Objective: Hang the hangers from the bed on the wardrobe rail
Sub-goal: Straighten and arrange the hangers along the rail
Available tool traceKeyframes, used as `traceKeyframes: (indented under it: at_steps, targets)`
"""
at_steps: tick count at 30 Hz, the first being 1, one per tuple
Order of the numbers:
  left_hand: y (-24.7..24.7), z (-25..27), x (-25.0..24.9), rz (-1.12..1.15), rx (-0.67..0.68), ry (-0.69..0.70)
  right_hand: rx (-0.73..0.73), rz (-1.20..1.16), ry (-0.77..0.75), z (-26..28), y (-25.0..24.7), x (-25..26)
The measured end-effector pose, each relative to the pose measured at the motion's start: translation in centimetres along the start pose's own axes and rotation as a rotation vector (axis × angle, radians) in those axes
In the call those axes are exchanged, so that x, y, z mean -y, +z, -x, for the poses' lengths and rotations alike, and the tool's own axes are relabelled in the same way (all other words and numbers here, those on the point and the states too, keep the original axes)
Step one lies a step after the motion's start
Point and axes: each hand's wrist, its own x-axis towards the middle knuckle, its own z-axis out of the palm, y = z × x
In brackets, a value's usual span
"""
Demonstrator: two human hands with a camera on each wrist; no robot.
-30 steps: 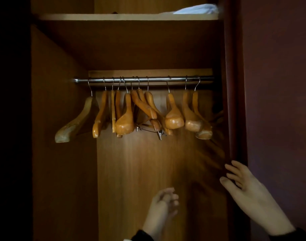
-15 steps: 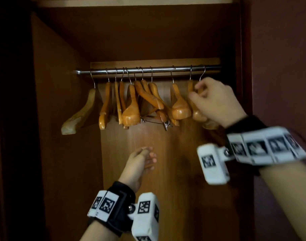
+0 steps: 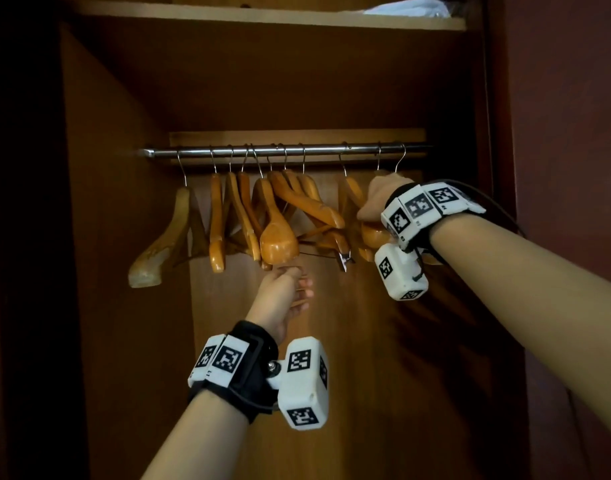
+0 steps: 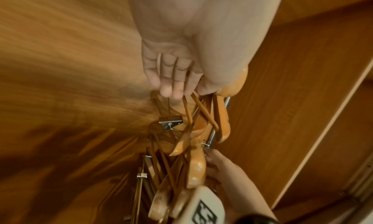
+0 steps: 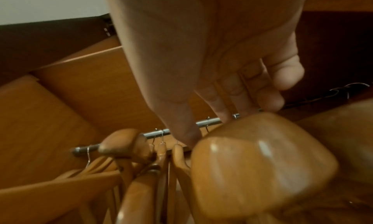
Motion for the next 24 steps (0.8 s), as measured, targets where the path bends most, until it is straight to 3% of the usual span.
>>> traceKeyframes:
  at_steps: [7, 13, 17, 24]
  targets:
    - [-0.3, -0.5, 0.4, 0.027, 0.054, 0.031, 0.014, 0.018, 0.0, -0.6, 1.9, 0.0]
    - [-0.2, -0.6, 0.4, 0.021, 0.071, 0.047, 0.15, -0.033, -0.058, -0.3, 2.3, -0.4]
    - [0.0, -0.6, 0.5, 0.007, 0.081, 0.053, 0.091, 0.096, -0.061, -0.8, 1.9, -1.0]
    - [0.5, -0.2, 1.0, 0.007, 0.107, 0.058, -0.013, 0.067, 0.037, -1.5, 1.1, -0.9]
